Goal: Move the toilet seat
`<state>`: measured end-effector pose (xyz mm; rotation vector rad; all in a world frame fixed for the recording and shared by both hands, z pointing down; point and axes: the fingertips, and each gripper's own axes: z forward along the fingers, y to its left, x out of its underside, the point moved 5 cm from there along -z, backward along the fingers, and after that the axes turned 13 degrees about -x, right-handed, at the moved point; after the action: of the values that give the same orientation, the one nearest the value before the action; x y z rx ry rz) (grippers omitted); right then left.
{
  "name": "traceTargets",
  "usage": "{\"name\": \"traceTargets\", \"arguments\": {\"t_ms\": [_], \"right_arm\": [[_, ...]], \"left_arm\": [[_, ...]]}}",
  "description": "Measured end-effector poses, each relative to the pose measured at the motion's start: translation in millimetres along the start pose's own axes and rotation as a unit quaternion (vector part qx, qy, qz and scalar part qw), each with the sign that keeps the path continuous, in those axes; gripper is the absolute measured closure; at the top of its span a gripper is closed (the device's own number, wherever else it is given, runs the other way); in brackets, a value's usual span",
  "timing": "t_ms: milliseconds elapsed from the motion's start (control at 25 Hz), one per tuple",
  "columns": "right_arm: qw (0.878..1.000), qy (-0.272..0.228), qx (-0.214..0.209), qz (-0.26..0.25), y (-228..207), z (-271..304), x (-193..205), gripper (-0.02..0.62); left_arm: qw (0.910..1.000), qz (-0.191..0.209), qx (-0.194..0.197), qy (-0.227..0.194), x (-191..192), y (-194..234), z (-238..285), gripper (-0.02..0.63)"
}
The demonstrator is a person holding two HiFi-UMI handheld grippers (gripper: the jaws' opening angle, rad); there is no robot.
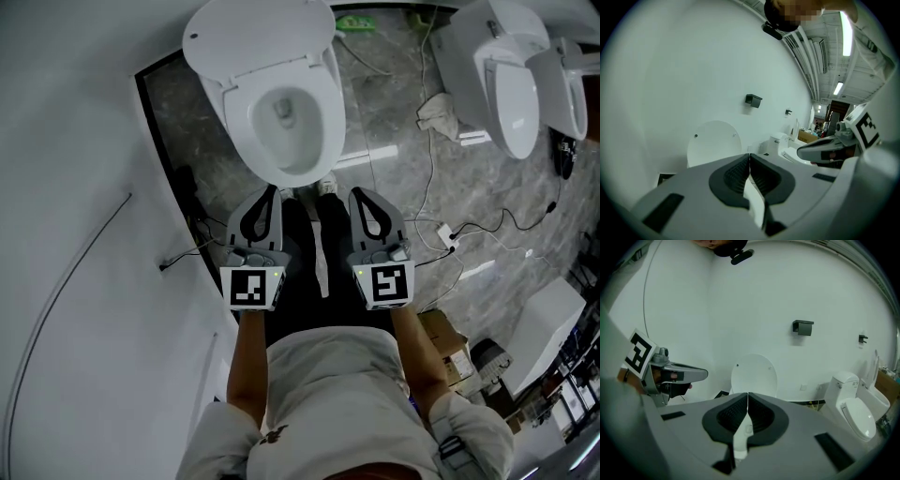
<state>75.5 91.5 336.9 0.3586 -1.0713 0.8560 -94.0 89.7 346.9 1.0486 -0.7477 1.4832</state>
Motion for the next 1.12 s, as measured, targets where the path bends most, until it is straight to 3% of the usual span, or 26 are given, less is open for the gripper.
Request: {"name": "traceTargets", "arguments": {"t_ms": [240, 720, 1120], "right_arm": [[1.000, 0.015, -0.003, -0.008, 0.3, 16.2, 23.9, 0.574], [0.998, 0.057, -0.006, 0.004, -9.1, 56.2, 78.1, 0.574], [0.997, 0.072, -0.007, 0.014, -20.3, 86.4, 111.2, 0.574]], "left_arm": [[0.9995, -0.031, 0.000, 0.012, 19.3, 4.0, 11.5, 0.583], [0.9997, -0.011, -0.003, 0.024, 77.7, 28.3, 34.9, 0.581], [0.9990, -0.018, -0.011, 0.039, 115.6, 37.4, 56.6, 0.581]]}}
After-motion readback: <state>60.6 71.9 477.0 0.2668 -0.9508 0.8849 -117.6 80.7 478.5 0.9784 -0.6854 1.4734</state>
